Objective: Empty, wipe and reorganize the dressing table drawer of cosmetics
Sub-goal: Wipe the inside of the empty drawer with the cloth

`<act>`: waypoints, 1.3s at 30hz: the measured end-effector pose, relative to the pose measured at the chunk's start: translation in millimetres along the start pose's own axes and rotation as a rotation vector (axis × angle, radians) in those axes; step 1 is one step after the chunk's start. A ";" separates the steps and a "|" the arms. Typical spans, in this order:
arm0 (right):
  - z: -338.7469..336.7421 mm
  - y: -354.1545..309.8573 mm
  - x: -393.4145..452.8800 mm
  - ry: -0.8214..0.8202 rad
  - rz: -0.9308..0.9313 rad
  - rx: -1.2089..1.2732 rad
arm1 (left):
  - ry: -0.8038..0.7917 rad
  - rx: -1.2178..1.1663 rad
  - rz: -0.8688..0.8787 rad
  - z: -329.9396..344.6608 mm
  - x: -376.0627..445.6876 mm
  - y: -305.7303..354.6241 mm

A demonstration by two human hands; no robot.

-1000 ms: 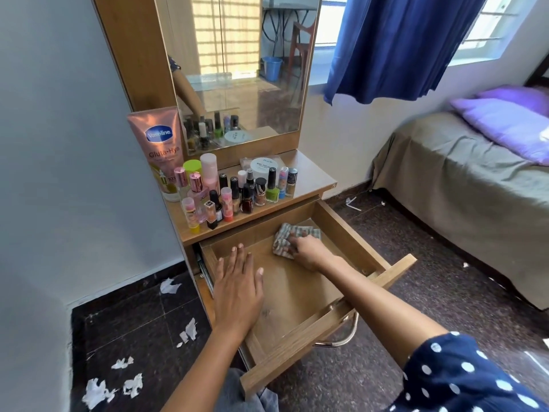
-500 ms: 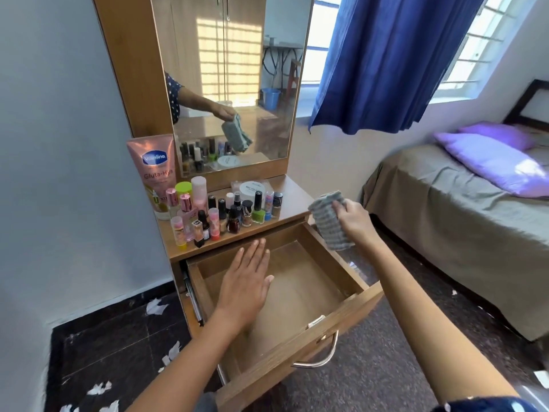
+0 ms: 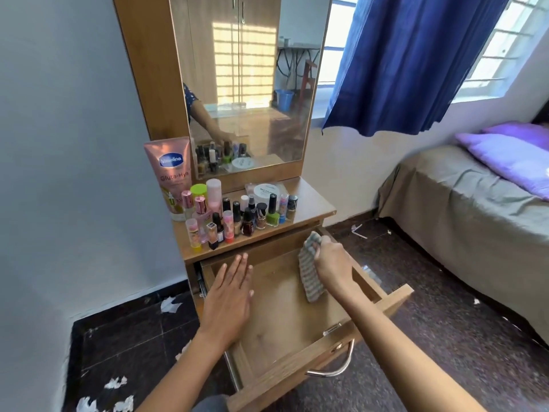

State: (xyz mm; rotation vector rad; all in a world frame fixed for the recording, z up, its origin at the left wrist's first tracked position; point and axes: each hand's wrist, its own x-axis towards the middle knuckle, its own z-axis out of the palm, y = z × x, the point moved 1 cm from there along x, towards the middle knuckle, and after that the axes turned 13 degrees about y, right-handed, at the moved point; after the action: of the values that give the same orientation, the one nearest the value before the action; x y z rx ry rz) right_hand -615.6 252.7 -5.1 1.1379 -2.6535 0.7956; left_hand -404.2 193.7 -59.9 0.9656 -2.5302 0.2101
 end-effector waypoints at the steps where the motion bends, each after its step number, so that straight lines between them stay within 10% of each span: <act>1: 6.1 0.4 -3.9 0.012 0.011 -0.024 | -0.007 -0.002 -0.023 0.7 -3.2 -1.6; 10: 67.7 -37.3 -30.8 -0.358 0.049 -0.006 | 0.051 -0.037 -0.132 13.3 -11.7 -4.1; 23: 57.5 -41.1 -63.5 -0.735 -0.737 -0.039 | 0.092 -0.052 -0.176 14.4 -14.5 -2.4; 30: 11.4 -18.7 -48.3 -1.008 -0.719 -0.176 | 0.076 -0.024 -0.140 8.5 -12.6 0.0; 39: -65.0 27.8 39.8 -0.357 -0.442 -0.136 | 0.113 -0.003 0.019 -5.9 17.5 20.7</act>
State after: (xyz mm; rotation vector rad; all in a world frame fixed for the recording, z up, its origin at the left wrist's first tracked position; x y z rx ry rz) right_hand -667.9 277.5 51.7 1.8782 -2.4994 0.3520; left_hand -427.7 200.2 -46.7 0.9032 -2.4364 0.2596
